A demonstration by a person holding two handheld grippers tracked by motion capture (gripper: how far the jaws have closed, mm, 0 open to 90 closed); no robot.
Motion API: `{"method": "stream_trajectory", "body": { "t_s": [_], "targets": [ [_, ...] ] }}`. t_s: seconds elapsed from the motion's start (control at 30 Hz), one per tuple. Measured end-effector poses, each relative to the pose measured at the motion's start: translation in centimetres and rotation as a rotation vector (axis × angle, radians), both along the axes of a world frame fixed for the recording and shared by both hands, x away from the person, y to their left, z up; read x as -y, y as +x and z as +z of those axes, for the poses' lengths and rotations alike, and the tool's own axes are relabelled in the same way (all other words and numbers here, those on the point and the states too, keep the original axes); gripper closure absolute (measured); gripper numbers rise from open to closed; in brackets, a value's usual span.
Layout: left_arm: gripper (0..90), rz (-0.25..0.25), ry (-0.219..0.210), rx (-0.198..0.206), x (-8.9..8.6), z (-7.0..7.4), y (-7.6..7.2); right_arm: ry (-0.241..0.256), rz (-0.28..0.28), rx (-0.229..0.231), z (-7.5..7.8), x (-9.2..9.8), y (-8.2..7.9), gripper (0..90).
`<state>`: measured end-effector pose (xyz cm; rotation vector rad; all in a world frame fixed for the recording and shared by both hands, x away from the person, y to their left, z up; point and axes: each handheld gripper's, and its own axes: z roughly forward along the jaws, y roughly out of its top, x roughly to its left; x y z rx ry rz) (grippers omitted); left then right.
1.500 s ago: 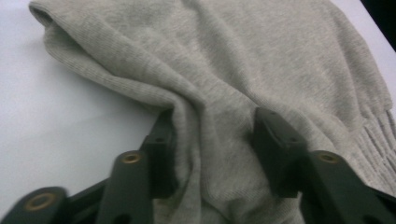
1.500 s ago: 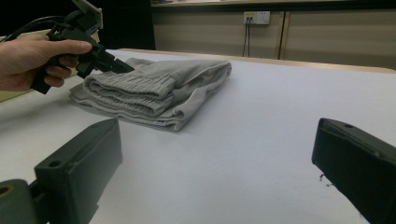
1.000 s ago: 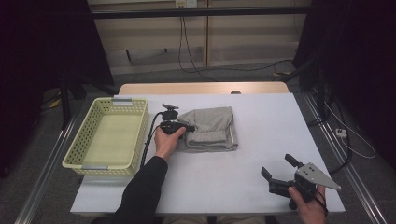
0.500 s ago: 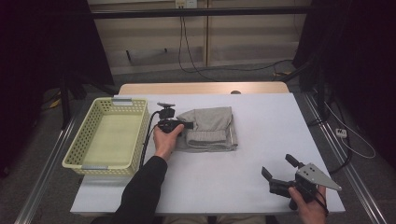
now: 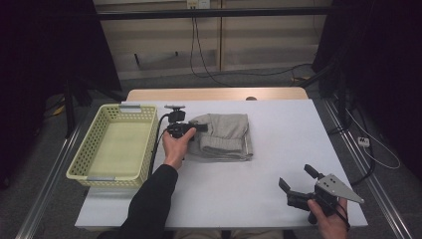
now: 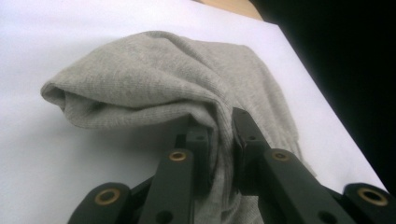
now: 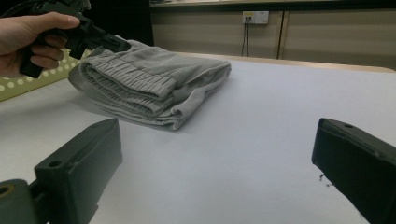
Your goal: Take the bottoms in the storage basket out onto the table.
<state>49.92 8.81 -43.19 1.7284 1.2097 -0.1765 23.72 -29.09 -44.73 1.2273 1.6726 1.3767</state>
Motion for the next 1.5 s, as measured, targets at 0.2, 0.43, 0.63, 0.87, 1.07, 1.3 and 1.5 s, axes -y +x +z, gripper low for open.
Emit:
{"method": "stream_trajectory", "body": {
  "t_s": [0.2,0.43,0.63,0.87,1.07,1.3,1.5],
  "targets": [
    [79.8,-0.009,-0.016,0.031,0.3,1.2,-0.2,0.006,-0.001,-0.001,0.0,0.0,0.0,1.3],
    [79.9,-0.039,-0.026,0.074,0.6,2.3,-0.5,0.005,-0.001,0.000,0.0,0.0,0.0,1.3],
    [80.1,-0.049,-0.038,0.107,0.5,3.5,-0.7,0.005,-0.001,0.001,0.0,0.0,0.0,1.3],
    [80.3,-0.055,-0.022,0.140,0.6,4.7,-1.0,0.005,0.000,0.001,0.0,0.0,-0.1,1.3],
    [80.7,-0.044,-0.009,0.164,0.5,5.5,-1.1,0.005,0.000,0.001,0.0,0.0,0.0,1.3],
    [80.9,-0.051,-0.023,0.192,0.3,6.5,-1.3,0.004,0.001,0.002,0.0,0.0,-0.1,1.3],
    [81.1,-0.057,-0.027,0.197,0.2,7.0,-1.3,0.008,-0.005,0.003,0.1,0.1,0.0,0.9]
  ]
}}
